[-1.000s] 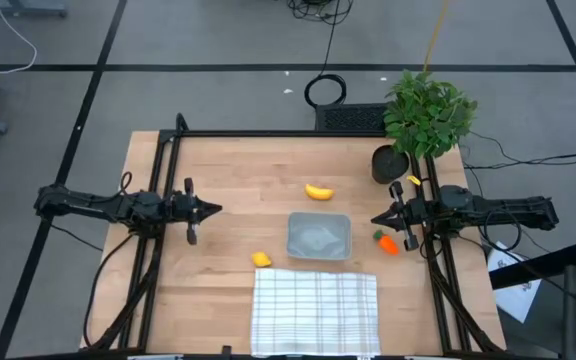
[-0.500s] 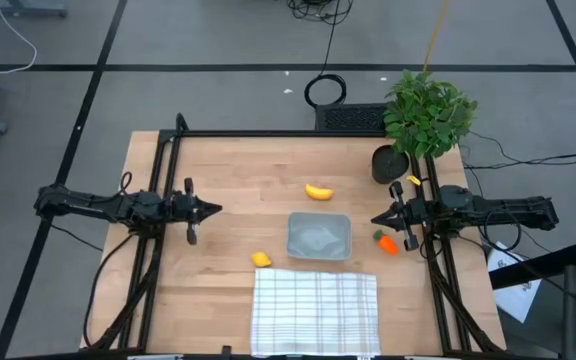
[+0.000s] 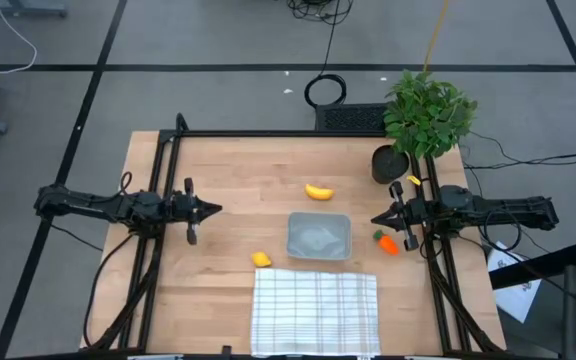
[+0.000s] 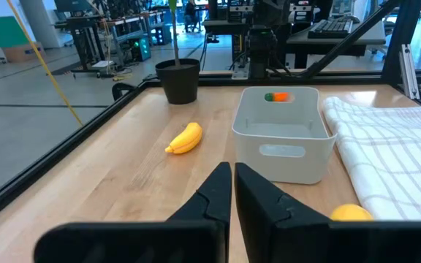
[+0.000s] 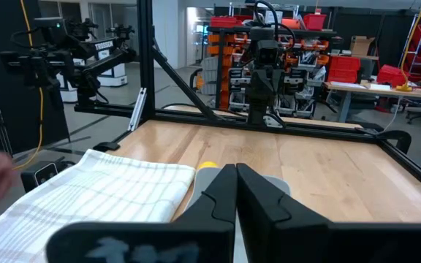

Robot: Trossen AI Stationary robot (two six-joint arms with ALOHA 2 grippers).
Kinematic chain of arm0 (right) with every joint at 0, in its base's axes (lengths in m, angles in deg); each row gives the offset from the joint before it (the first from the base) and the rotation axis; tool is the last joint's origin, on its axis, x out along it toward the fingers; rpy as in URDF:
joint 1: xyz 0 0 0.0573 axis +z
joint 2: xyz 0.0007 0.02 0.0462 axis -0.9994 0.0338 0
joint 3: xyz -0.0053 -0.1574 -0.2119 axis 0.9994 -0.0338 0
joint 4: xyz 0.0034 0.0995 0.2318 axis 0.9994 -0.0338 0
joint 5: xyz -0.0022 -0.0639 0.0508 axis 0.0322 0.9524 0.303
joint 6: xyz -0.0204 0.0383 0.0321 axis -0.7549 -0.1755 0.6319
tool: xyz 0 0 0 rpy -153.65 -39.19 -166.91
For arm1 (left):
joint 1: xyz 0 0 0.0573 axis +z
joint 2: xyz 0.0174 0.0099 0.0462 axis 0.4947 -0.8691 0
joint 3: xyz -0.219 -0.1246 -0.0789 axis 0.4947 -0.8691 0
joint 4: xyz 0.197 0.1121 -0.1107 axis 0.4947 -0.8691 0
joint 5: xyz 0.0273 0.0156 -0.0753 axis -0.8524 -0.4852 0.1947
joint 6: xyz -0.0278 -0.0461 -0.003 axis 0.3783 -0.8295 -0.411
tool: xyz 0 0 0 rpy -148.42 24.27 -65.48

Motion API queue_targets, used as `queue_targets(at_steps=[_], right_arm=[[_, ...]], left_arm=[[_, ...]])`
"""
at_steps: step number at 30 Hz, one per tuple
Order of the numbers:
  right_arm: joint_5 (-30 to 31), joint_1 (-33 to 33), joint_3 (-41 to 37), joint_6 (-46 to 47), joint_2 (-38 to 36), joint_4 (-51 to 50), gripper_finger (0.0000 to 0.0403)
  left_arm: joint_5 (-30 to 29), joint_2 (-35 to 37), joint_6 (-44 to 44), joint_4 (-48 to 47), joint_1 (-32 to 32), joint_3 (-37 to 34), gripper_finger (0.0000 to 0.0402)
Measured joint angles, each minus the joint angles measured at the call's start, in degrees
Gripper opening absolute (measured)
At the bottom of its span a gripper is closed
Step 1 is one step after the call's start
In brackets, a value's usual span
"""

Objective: Pick and placing Produce into tupperware

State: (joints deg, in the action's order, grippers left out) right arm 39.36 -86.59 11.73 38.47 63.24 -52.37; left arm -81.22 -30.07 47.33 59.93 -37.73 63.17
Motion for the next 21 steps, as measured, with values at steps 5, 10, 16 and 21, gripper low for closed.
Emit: queue_targets(at_steps=[5,10,16,21], right_arm=[[-0.01,0.02,-0.02,0.00,0.00,0.00,0.0000],[0.00,0.02,-0.02,0.00,0.00,-0.01,0.0000],[-0.02,0.02,-0.01,-0.02,0.00,0.01,0.0000],[0.01,0.00,-0.01,-0.02,0.00,0.02,0.0000]], left_arm=[[0.00,0.01,-0.01,0.00,0.00,-0.01,0.0024],[0.00,0.02,0.00,0.00,0.00,0.00,0.0024],[-0.01,0.02,5.69,0.02,0.00,0.00,0.0024],[0.00,0.02,5.77,0.02,0.00,0.00,0.0024]])
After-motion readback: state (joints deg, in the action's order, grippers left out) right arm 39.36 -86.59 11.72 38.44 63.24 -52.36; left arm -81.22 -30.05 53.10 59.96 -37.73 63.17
